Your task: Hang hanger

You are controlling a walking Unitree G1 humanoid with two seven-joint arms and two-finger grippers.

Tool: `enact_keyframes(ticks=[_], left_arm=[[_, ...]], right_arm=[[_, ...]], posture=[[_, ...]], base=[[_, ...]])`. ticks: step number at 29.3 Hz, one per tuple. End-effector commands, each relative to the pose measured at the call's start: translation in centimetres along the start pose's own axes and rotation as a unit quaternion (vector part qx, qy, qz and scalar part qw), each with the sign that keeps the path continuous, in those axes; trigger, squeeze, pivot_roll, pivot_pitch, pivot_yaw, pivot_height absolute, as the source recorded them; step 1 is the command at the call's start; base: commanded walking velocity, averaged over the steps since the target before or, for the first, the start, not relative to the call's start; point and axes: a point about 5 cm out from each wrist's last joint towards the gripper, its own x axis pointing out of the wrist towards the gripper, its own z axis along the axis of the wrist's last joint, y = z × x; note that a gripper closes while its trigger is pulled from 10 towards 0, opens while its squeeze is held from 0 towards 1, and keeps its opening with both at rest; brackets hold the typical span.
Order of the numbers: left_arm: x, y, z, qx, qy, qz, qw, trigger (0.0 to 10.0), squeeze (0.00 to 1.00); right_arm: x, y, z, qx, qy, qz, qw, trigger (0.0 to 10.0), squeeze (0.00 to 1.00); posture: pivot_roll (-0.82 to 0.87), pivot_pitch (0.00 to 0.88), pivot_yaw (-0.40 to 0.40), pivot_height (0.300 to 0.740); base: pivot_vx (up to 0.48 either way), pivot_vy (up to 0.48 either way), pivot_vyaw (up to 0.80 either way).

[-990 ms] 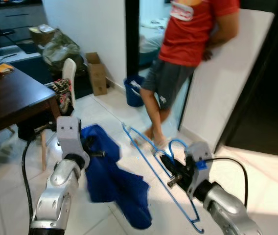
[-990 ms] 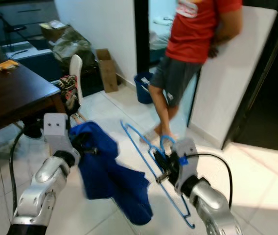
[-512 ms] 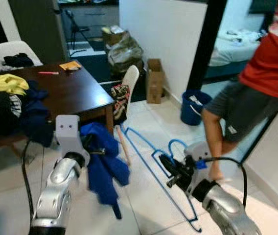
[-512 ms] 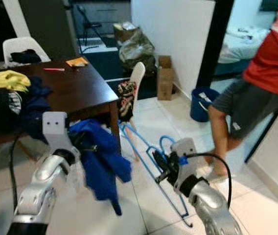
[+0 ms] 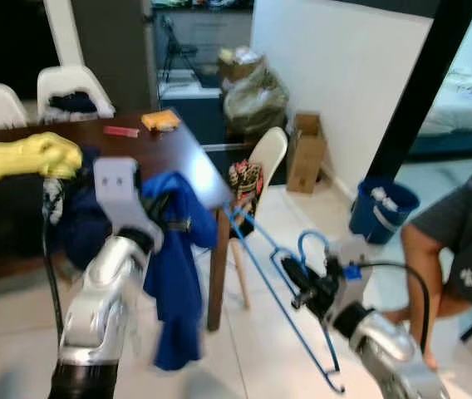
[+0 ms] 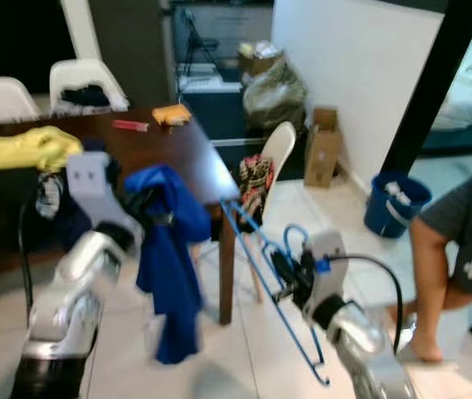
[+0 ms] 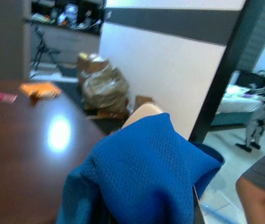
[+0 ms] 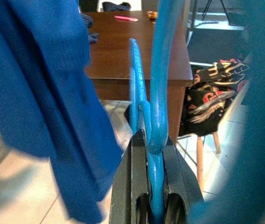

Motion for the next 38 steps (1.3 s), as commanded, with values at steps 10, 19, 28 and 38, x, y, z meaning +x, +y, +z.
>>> enact_keyframes(ticks=[10,19,28,38], left_arm=[[2.2,1.6,5.7,0.037,-0.088,0.022,0.995,10.0,0.0],[4.1,2.0,6.8,0.045,-0.097,-0.001,0.994,10.0,0.0],[5.3,3.9,9.2,0.069,-0.124,0.036,0.989,10.0,0.0],[2.2,6.3,0.9,0.063,0.05,0.147,0.986,10.0,0.0]], right_arm=[[-0.1,-0.1,0.0,0.004,0.002,0.002,1.0,10.0,0.0],[-0.1,0.1,0.0,0.004,0.001,0.002,1.0,10.0,0.0],[-0.3,0.1,-0.1,0.005,0.002,-0.002,1.0,10.0,0.0],[-0.6,0.2,-0.2,0.008,0.007,-0.001,1.0,10.0,0.0]], posture=[[0.01,0.0,-0.003,0.74],[0.0,0.0,0.003,0.74],[0.0,0.0,0.003,0.74],[-0.01,0.0,0.009,0.74]], base=[[0.48,0.0,0.0],[0.48,0.0,0.0],[0.48,0.0,0.0],[0.225,0.0,0.0]])
